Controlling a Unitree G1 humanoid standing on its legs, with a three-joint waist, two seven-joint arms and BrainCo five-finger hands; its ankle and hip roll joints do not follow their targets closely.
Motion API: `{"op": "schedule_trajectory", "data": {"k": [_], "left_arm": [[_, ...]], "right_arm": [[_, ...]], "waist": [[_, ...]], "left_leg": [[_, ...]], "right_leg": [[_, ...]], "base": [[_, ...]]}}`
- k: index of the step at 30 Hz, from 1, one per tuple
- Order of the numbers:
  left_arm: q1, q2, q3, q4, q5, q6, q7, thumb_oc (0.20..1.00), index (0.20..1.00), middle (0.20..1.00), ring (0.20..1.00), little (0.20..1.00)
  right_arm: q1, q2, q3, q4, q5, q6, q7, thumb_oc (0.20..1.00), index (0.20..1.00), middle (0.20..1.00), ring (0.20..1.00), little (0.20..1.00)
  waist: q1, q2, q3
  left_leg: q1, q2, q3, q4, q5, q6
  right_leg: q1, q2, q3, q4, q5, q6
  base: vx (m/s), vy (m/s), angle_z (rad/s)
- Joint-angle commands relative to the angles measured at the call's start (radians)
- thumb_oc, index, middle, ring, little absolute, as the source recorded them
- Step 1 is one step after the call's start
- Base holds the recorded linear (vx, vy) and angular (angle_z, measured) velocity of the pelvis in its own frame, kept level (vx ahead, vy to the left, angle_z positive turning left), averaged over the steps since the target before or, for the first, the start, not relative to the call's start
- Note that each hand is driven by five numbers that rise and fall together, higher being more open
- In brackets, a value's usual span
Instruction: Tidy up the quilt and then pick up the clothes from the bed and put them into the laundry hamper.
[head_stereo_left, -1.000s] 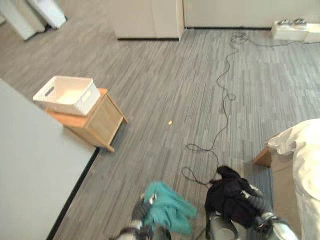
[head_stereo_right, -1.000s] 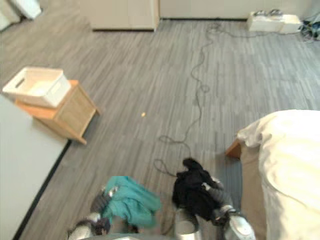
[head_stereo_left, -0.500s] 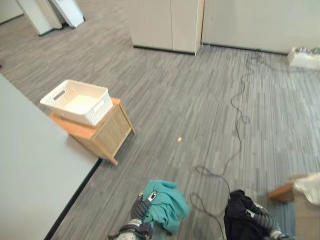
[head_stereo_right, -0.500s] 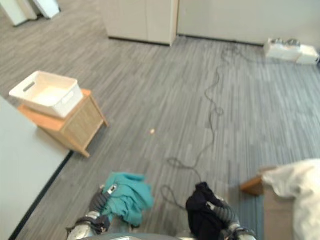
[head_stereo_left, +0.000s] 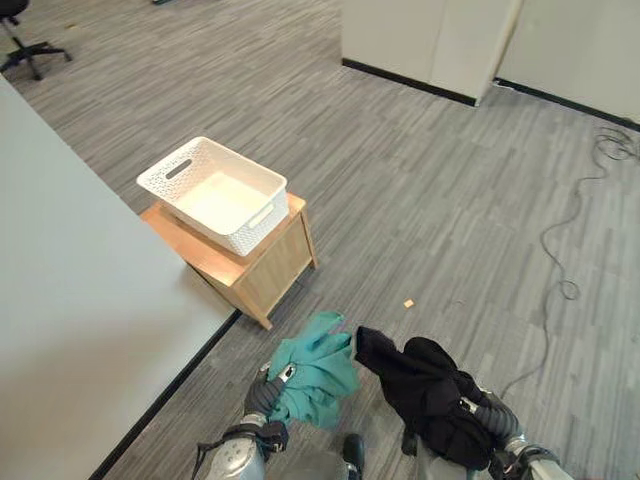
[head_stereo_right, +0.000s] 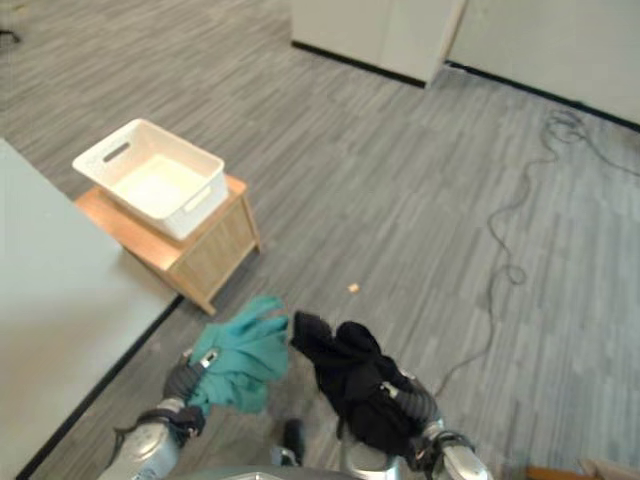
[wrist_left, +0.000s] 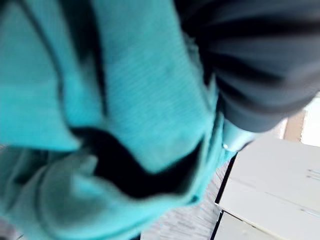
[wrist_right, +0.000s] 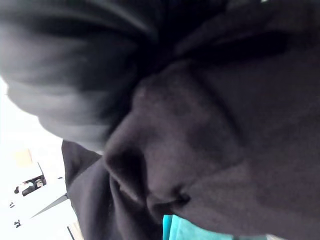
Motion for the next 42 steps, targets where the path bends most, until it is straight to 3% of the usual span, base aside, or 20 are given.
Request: {"op": "schedule_trajectory", "data": {"k": [1, 3, 4, 5, 7, 8, 10, 12, 13, 15, 18, 21, 22, 25, 30, 32, 33, 35, 41, 42], "left_arm": [[0.068, 0.013, 0.001, -0.129, 0.060, -0.094, -0.035, 0.200, 0.200, 0.200, 0.200, 0.200], [0.079, -0.012, 0.013, -0.105, 0.059, -0.087, -0.053, 0.200, 0.200, 0.200, 0.200, 0.200], [0.086, -0.011, 0.022, -0.125, 0.059, -0.069, -0.068, 0.200, 0.200, 0.200, 0.200, 0.200], [0.104, -0.015, 0.035, -0.161, 0.049, -0.032, -0.086, 0.200, 0.200, 0.200, 0.200, 0.200], [0.107, -0.021, 0.041, -0.175, 0.040, 0.000, -0.085, 0.200, 0.200, 0.200, 0.200, 0.200], [0.104, -0.036, 0.033, -0.164, 0.025, 0.011, -0.091, 0.200, 0.200, 0.200, 0.200, 0.200], [0.100, -0.042, 0.028, -0.162, 0.021, -0.005, -0.083, 0.200, 0.200, 0.200, 0.200, 0.200], [0.091, -0.030, 0.034, -0.183, 0.012, 0.006, -0.048, 0.200, 0.200, 0.200, 0.200, 0.200], [0.091, -0.008, 0.032, -0.189, -0.005, 0.003, -0.024, 0.200, 0.200, 0.200, 0.200, 0.200], [0.095, 0.003, 0.019, -0.197, -0.014, -0.035, -0.021, 0.200, 0.200, 0.200, 0.200, 0.200], [0.102, 0.001, 0.034, -0.211, -0.019, -0.056, -0.010, 0.200, 0.200, 0.200, 0.200, 0.200], [0.081, -0.001, 0.041, -0.197, -0.033, -0.078, -0.020, 0.200, 0.200, 0.200, 0.200, 0.200], [0.070, 0.012, 0.037, -0.218, -0.032, -0.042, 0.000, 0.200, 0.200, 0.200, 0.200, 0.200], [0.055, 0.017, 0.030, -0.188, -0.050, -0.018, 0.013, 0.200, 0.200, 0.200, 0.200, 0.200], [0.046, 0.034, 0.043, -0.175, -0.052, 0.002, 0.005, 0.200, 0.200, 0.200, 0.200, 0.200], [0.037, 0.037, 0.042, -0.159, -0.052, 0.008, 0.003, 0.200, 0.200, 0.200, 0.200, 0.200], [0.029, 0.036, 0.026, -0.140, -0.034, -0.016, 0.000, 0.200, 0.200, 0.200, 0.200, 0.200], [0.035, 0.047, 0.011, -0.148, -0.027, -0.033, -0.011, 0.200, 0.200, 0.200, 0.200, 0.200], [0.076, 0.034, 0.034, -0.136, -0.025, -0.027, -0.021, 0.200, 0.200, 0.200, 0.200, 0.200], [0.079, 0.031, 0.039, -0.148, -0.032, -0.014, -0.015, 0.200, 0.200, 0.200, 0.200, 0.200]], "right_arm": [[-0.012, -0.015, -0.007, -0.054, 0.022, -0.119, -0.022, 0.200, 0.200, 0.200, 0.200, 0.200], [-0.037, 0.002, 0.003, -0.025, 0.022, -0.130, -0.049, 0.200, 0.200, 0.200, 0.200, 0.200], [-0.038, 0.001, -0.002, -0.031, 0.018, -0.136, -0.055, 0.200, 0.200, 0.200, 0.200, 0.200], [-0.033, -0.011, -0.030, -0.050, 0.005, -0.105, -0.036, 0.200, 0.200, 0.200, 0.200, 0.200], [-0.039, -0.027, -0.048, -0.049, 0.003, -0.076, -0.017, 0.200, 0.200, 0.200, 0.200, 0.200], [-0.058, -0.055, -0.067, -0.029, 0.021, -0.056, 0.006, 0.200, 0.200, 0.200, 0.200, 0.200], [-0.067, -0.073, -0.083, -0.022, 0.034, -0.047, 0.030, 0.200, 0.200, 0.200, 0.200, 0.200], [-0.067, -0.090, -0.091, -0.049, 0.035, -0.016, 0.048, 0.200, 0.200, 0.200, 0.200, 0.200], [-0.036, -0.113, -0.065, -0.096, 0.039, -0.001, 0.035, 0.200, 0.200, 0.200, 0.200, 0.200], [-0.015, -0.124, -0.045, -0.109, 0.032, -0.036, 0.026, 0.200, 0.200, 0.200, 0.200, 0.200], [-0.044, -0.123, -0.008, -0.110, 0.014, -0.062, -0.011, 0.200, 0.200, 0.200, 0.200, 0.200], [-0.075, -0.101, 0.024, -0.106, 0.005, -0.067, -0.028, 0.200, 0.200, 0.200, 0.200, 0.200], [-0.066, -0.087, 0.019, -0.129, -0.020, -0.049, -0.036, 0.200, 0.200, 0.200, 0.200, 0.200], [-0.075, -0.068, 0.046, -0.130, -0.032, -0.035, -0.053, 0.200, 0.200, 0.200, 0.200, 0.200], [-0.080, -0.060, 0.065, -0.120, -0.034, -0.058, -0.059, 0.200, 0.200, 0.200, 0.200, 0.200], [-0.098, -0.059, 0.075, -0.109, -0.029, -0.053, -0.070, 0.200, 0.200, 0.200, 0.200, 0.200], [-0.108, -0.054, 0.086, -0.103, -0.021, -0.061, -0.091, 0.200, 0.200, 0.200, 0.200, 0.200], [-0.105, -0.039, 0.091, -0.112, -0.030, -0.069, -0.112, 0.200, 0.200, 0.200, 0.200, 0.200], [-0.148, -0.022, 0.117, -0.077, -0.046, -0.077, -0.099, 0.200, 0.200, 0.200, 0.200, 0.200], [-0.169, -0.030, 0.118, -0.069, -0.040, -0.072, -0.084, 0.200, 0.200, 0.200, 0.200, 0.200]], "waist": [[-0.036, -0.012, -0.007], [-0.050, -0.009, -0.035], [-0.058, 0.003, -0.044], [-0.068, 0.026, -0.068], [-0.065, 0.025, -0.072], [-0.043, 0.009, -0.055], [-0.021, 0.003, -0.042], [0.012, 0.003, -0.030], [0.050, 0.015, -0.033], [0.067, 0.015, -0.031], [0.113, 0.015, -0.052], [0.123, 0.018, -0.073], [0.112, 0.035, -0.077], [0.103, 0.040, -0.074], [0.057, 0.019, -0.042], [0.040, 0.014, -0.035], [0.022, 0.027, -0.027], [0.003, 0.041, -0.026], [0.015, 0.012, -0.060], [0.011, 0.018, -0.071]], "left_leg": [[0.004, 0.074, 0.040, 0.121, -0.119, -0.073], [0.040, 0.115, 0.087, 0.240, -0.137, -0.099], [0.046, 0.144, 0.095, 0.287, -0.090, -0.117], [0.046, 0.203, 0.131, 0.407, 0.079, -0.174], [0.004, 0.235, 0.137, 0.487, 0.163, -0.195], [-0.147, 0.249, 0.142, 0.620, 0.208, -0.208], [-0.264, 0.219, 0.137, 0.640, 0.193, -0.197], [-0.320, 0.154, 0.119, 0.506, 0.166, -0.180], [-0.331, 0.152, 0.080, 0.088, 0.220, -0.174], [-0.342, 0.164, 0.061, -0.054, 0.257, -0.179], [-0.337, 0.153, 0.056, -0.067, 0.242, -0.172], [-0.299, 0.133, 0.100, -0.023, 0.236, -0.125], [-0.248, 0.101, 0.117, -0.012, 0.204, -0.083], [-0.178, 0.064, 0.105, -0.020, 0.164, -0.045], [-0.051, 0.051, 0.071, 0.004, 0.045, -0.061], [-0.019, 0.058, 0.054, 0.018, 0.006, -0.077], [0.000, 0.065, -0.001, 0.027, -0.023, -0.078], [0.004, 0.059, -0.083, 0.059, -0.067, -0.067], [-0.013, 0.070, -0.081, 0.246, -0.195, -0.080], [-0.007, 0.114, -0.036, 0.309, -0.143, -0.098]], "right_leg": [[0.047, -0.026, 0.053, 0.024, 0.193, 0.049], [0.066, -0.028, 0.070, 0.123, 0.183, 0.033], [0.073, -0.011, 0.080, 0.158, 0.164, 0.019], [0.103, 0.021, 0.048, 0.174, 0.137, -0.012], [0.133, 0.032, 0.040, 0.171, 0.126, -0.038], [0.213, 0.036, 0.029, 0.160, 0.098, -0.075], [0.271, 0.034, 0.010, 0.147, 0.076, -0.088], [0.323, 0.041, 0.016, 0.130, 0.049, -0.071], [0.368, 0.058, 0.038, 0.123, 0.014, -0.044], [0.405, 0.056, 0.052, 0.131, -0.016, -0.039], [0.493, 0.032, 0.029, 0.182, -0.109, -0.003], [0.459, -0.028, -0.029, 0.453, -0.043, 0.024], [0.362, -0.093, -0.050, 0.732, 0.066, 0.031], [0.211, -0.137, -0.025, 0.884, 0.112, 0.024], [0.129, -0.070, -0.076, 0.336, 0.117, -0.011], [0.127, -0.067, -0.057, 0.111, 0.157, 0.003], [0.098, -0.046, 0.033, 0.000, 0.170, 0.019], [0.048, -0.043, 0.175, 0.000, 0.163, 0.038], [0.106, -0.051, 0.187, 0.084, 0.167, 0.056], [0.115, -0.030, 0.163, 0.143, 0.136, 0.038]], "base": [[0.54, -0.204, 0.71], [0.67, -0.224, 0.64], [0.87, -0.265, 0.96], [0.71, -0.211, 1.21], [0.60, -0.178, 0.80], [0.57, -0.133, 0.13], [0.48, -0.029, 0.06], [0.67, 0.126, -0.29], [0.86, 0.208, -0.41], [0.73, 0.190, -0.36], [0.49, 0.148, -0.41], [0.48, 0.231, -0.52], [0.44, 0.309, -0.21], [0.53, 0.201, 0.14], [0.58, -0.241, 0.38], [0.58, -0.242, 1.27], [0.65, -0.230, 1.08], [0.68, -0.264, 1.14], [0.56, -0.321, 1.15], [0.60, -0.277, 0.62]]}}
